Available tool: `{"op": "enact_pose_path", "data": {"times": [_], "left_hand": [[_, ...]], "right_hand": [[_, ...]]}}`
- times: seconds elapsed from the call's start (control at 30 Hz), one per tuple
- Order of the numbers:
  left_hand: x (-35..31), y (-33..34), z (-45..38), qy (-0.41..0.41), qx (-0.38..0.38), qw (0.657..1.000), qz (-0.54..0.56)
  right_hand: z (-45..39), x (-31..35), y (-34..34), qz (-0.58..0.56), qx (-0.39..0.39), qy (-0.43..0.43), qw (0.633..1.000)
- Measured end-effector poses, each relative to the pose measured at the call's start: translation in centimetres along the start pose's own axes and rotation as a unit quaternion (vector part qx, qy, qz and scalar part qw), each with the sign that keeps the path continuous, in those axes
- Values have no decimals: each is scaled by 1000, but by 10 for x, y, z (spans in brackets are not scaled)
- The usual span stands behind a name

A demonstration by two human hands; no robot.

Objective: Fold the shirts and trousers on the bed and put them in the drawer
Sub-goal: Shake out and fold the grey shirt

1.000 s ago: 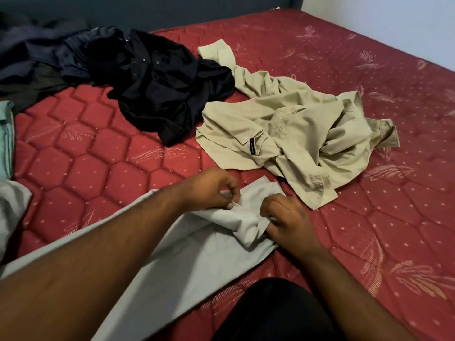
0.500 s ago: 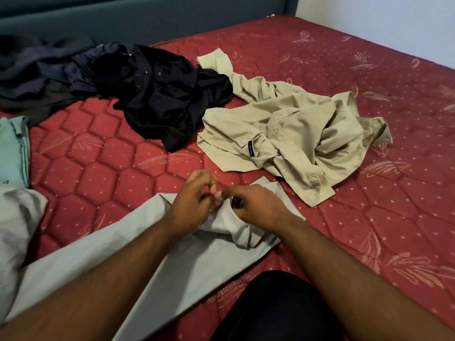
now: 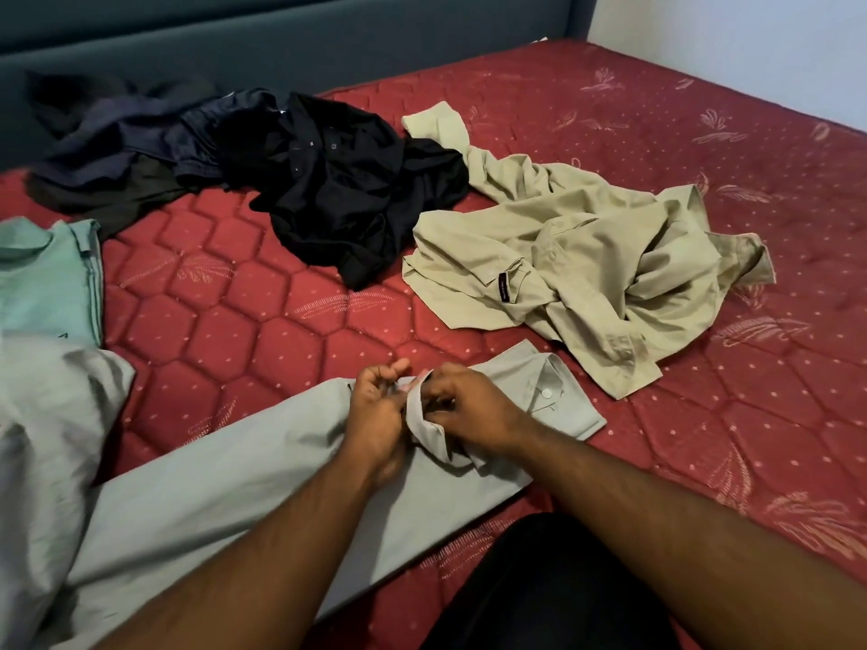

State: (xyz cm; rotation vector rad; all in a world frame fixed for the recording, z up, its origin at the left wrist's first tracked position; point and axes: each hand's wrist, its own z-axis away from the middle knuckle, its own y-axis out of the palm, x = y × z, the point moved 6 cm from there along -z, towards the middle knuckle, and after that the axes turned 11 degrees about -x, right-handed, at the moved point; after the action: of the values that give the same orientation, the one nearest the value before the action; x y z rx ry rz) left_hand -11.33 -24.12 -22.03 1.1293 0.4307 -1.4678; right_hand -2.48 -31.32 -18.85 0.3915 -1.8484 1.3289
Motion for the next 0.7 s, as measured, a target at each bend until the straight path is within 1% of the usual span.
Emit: {"op": "enact_pose_path", "data": {"times": [0.07,0.13,0.2,0.27,0.33,0.37,0.43,0.47,0.5,0.53,0.57,0.6,0.67,0.7], "left_hand": [[3,1,-2,-36,-9,998,51],[5,-1,-6,-60,-13,994,93],[5,-4,-10,-69,-13,992,106],[4,-4,-11,-64,-9,994,87],[1,-4,-9,-44,-15,997,65],[-1,-3,-7,-26,-19,998,56],[-3,-2,-2,26,-17,999,31],[-5,-3,1,66,-8,998,1],[-7,0,7,118,9,992,-48],[-8,1,11,177,33,977,-117],[-6,4,15,237,69,949,-198],[-4,10,20,292,117,907,-279],[3,17,28,385,182,795,-432],[6,19,31,435,194,734,-484]], "right_hand": [[0,1,3,34,-11,-15,999],[-3,4,3,43,-26,-24,998],[-6,3,3,15,-24,-14,1000],[-5,0,-3,-23,-25,14,999],[-6,-4,-19,-63,-63,57,994],[-8,-8,-31,-101,-104,91,985],[-10,-15,-60,-192,-189,149,951],[-12,-17,-73,-188,-207,145,949],[-14,-15,-87,-125,-204,107,965],[-17,-10,-96,-14,-184,38,982],[-18,-5,-101,113,-162,-43,979],[-18,-1,-106,214,-148,-120,958],[-18,0,-112,317,-121,-222,914],[-19,1,-113,360,-121,-263,887]]}}
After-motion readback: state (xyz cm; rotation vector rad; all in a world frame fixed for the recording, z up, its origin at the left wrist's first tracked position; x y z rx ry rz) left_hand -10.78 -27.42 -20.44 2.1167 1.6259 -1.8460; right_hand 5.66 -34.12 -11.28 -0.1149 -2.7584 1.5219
